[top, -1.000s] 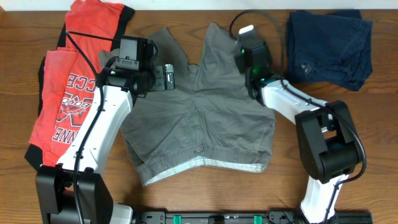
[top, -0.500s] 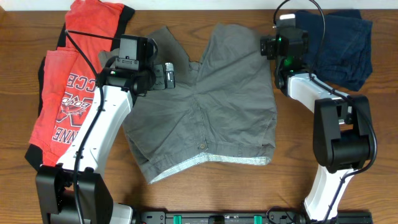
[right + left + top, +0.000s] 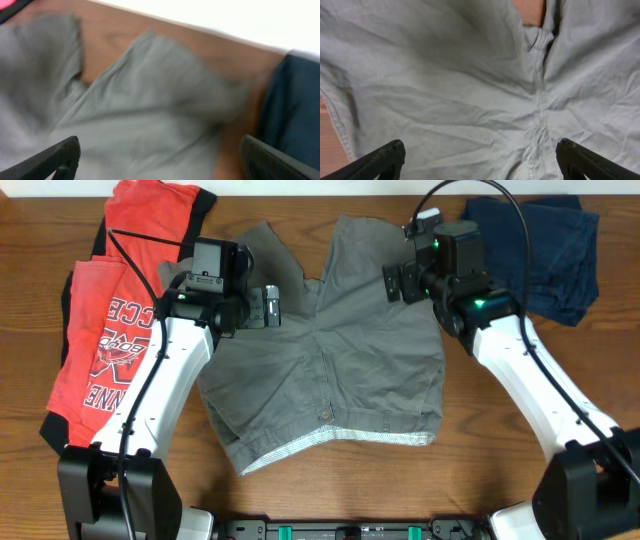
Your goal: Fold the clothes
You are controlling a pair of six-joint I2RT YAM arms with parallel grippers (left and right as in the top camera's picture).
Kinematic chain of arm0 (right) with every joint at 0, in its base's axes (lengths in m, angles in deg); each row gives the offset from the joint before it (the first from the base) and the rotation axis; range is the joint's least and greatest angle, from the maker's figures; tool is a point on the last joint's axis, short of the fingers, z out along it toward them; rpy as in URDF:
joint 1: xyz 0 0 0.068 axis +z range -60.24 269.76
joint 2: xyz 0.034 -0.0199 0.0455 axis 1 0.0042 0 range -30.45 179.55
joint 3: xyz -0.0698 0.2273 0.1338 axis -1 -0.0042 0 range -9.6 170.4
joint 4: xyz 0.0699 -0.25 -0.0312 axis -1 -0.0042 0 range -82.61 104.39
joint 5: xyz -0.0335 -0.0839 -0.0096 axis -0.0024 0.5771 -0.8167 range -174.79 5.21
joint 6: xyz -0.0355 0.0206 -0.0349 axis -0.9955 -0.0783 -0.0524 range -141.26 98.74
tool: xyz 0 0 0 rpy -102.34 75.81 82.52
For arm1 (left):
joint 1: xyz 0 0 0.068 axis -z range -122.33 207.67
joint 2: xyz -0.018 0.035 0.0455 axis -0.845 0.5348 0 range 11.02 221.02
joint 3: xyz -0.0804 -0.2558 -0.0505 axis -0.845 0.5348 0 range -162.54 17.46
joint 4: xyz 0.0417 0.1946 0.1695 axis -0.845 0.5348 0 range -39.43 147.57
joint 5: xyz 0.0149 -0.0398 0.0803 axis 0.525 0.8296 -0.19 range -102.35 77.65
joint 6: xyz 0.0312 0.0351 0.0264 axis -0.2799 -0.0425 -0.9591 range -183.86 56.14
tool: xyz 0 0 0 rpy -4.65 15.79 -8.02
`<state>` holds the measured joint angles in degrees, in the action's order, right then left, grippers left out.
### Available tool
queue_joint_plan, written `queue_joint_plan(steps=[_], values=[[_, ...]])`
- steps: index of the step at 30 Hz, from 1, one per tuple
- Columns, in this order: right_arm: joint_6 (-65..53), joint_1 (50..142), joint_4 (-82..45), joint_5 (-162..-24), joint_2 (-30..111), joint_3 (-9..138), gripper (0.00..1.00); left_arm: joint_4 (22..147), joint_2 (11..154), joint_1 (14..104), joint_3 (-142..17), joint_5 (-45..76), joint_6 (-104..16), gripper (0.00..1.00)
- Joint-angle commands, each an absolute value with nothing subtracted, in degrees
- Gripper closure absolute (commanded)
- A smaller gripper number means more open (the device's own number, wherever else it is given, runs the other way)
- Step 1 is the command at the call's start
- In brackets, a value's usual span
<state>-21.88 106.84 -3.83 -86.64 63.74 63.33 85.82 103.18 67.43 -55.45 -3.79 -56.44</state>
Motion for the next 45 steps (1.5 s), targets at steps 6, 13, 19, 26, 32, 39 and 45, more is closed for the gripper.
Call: queue_joint_plan(steps=[6,13,19,26,32,39,45], values=[[-15.4,107.1,-18.1,-93.5,64.0,63.0,0.01,87.0,103.5,67.2,-52.2,-4.5,-61.7,0.02],[-10.7,107.1,-26.0,-95.7,64.0,63.0,0.01,87.9,103.5,67.2,-50.4,-4.5,-62.2,0.02],[-8.2,107.1,-33.1,-93.2,64.0,63.0,0.01,88.5,103.5,67.2,-50.4,-4.5,-64.3,0.02],[-8.2,107.2,-37.3,-93.2,64.0,62.7,0.01,88.5,103.5,66.0,-50.4,-4.6,-65.8,0.02],[-8.2,108.0,-37.0,-93.2,64.1,61.8,0.01,88.5,103.5,62.8,-50.4,-4.5,-65.8,0.02],[-10.4,111.2,-35.7,-93.2,65.2,60.7,0.04,88.0,103.5,61.2,-50.4,-4.5,-65.8,0.02],[-13.4,112.8,-34.9,-93.3,66.8,59.9,0.05,87.1,103.5,61.1,-50.4,-4.8,-65.8,0.02]])
